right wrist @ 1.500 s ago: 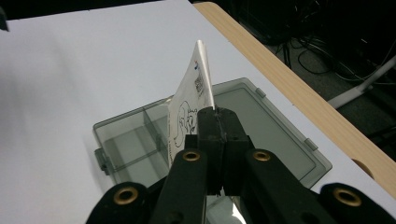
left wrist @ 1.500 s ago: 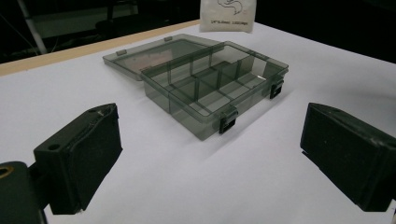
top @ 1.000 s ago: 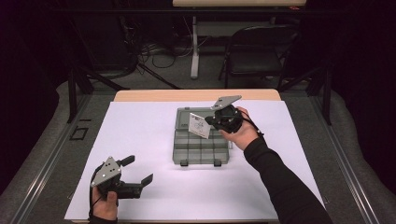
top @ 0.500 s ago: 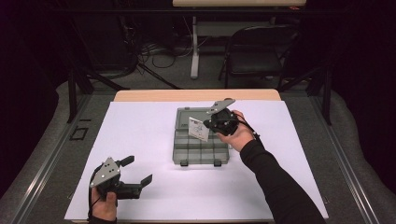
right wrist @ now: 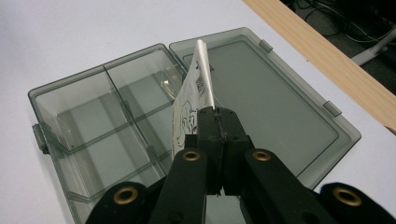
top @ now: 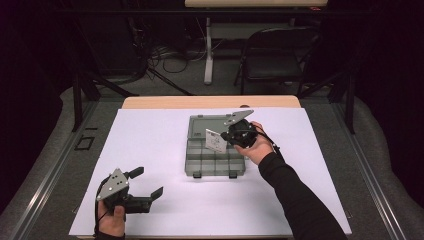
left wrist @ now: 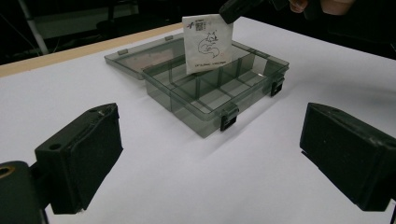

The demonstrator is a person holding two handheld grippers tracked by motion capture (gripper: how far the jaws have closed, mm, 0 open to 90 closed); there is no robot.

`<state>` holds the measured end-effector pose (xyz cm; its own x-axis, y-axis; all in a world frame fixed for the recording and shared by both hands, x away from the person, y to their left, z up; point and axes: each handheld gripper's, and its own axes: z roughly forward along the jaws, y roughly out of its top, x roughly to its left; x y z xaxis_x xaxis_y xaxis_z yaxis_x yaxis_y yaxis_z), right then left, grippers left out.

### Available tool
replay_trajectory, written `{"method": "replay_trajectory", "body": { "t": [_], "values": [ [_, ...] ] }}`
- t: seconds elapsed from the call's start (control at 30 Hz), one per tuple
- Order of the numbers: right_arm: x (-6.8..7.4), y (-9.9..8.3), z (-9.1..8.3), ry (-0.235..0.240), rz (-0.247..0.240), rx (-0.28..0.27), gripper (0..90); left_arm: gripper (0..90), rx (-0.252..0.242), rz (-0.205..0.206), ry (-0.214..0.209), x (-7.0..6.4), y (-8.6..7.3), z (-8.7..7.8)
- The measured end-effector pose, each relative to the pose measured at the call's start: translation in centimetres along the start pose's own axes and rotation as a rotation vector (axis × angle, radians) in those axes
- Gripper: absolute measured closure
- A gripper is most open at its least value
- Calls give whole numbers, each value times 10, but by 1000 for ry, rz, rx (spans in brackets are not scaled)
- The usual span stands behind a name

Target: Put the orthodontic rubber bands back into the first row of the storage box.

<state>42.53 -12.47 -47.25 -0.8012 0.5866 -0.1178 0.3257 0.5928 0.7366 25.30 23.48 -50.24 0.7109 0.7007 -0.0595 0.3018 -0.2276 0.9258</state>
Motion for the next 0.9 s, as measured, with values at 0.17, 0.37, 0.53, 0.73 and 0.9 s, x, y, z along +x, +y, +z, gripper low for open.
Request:
{"method": "replay_trajectory", "body": {
  "t": [0.17,0.37,0.53,0.73,0.9],
  "values": [
    [2,-4,4,15,-3,12,900,56,0,-1,1,0,0,0],
    [5,-7,8,28,-9,23,900,56,0,-1,0,0,0,0],
    [5,-9,11,27,-6,38,899,56,0,-2,1,0,0,0],
    [4,-11,13,6,5,51,899,57,0,-2,1,0,0,0],
    [3,-12,15,-13,14,54,898,57,0,-2,1,0,0,0]
  ]
}}
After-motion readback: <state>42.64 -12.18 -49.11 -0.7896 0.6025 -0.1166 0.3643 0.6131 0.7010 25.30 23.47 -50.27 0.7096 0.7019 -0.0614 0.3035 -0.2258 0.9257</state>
